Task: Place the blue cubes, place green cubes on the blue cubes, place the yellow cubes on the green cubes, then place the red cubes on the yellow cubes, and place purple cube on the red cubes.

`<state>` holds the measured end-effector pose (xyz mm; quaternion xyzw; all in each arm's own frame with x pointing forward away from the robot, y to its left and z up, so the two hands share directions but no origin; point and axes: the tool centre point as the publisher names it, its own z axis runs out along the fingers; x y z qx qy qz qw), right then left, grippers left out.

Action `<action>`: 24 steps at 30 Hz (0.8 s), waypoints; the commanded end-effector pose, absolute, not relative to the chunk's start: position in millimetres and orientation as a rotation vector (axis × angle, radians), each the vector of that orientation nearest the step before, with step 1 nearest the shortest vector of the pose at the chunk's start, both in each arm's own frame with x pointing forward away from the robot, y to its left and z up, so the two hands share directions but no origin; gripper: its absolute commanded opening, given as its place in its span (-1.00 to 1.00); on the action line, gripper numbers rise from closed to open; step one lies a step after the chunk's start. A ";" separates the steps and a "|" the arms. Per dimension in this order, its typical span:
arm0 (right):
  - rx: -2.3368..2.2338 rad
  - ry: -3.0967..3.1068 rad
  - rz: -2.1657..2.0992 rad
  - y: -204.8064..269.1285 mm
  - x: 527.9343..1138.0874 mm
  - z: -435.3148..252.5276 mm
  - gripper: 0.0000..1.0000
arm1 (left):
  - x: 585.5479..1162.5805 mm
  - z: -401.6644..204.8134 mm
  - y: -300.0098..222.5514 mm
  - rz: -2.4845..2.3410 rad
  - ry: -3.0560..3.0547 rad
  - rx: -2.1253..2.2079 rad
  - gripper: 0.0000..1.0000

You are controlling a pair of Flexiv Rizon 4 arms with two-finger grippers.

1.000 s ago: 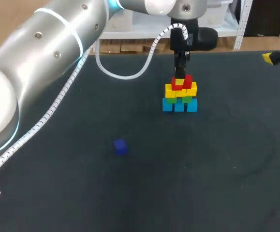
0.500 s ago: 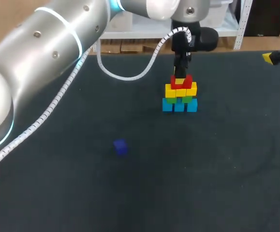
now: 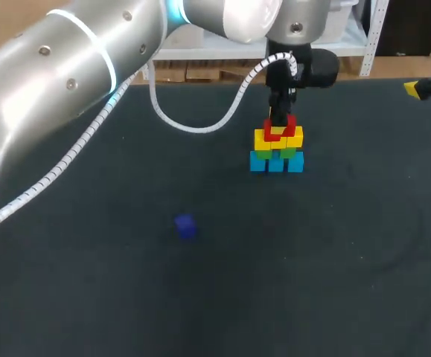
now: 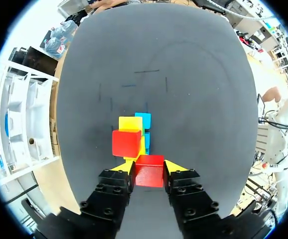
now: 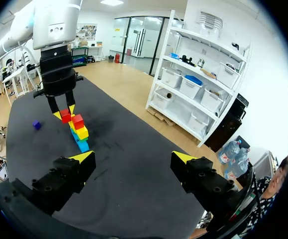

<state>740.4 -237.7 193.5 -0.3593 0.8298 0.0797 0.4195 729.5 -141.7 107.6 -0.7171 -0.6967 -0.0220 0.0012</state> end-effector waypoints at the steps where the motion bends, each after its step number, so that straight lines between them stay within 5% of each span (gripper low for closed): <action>1: -0.902 2.080 0.203 -238.3 740.5 193.7 1.00 | 723.9 106.1 -138.3 -0.111 -2.201 -2.278 -1.00; 24: -0.902 2.080 0.203 -238.3 740.5 193.7 1.00 | 738.8 112.0 -132.9 -0.074 -2.185 -2.326 -1.00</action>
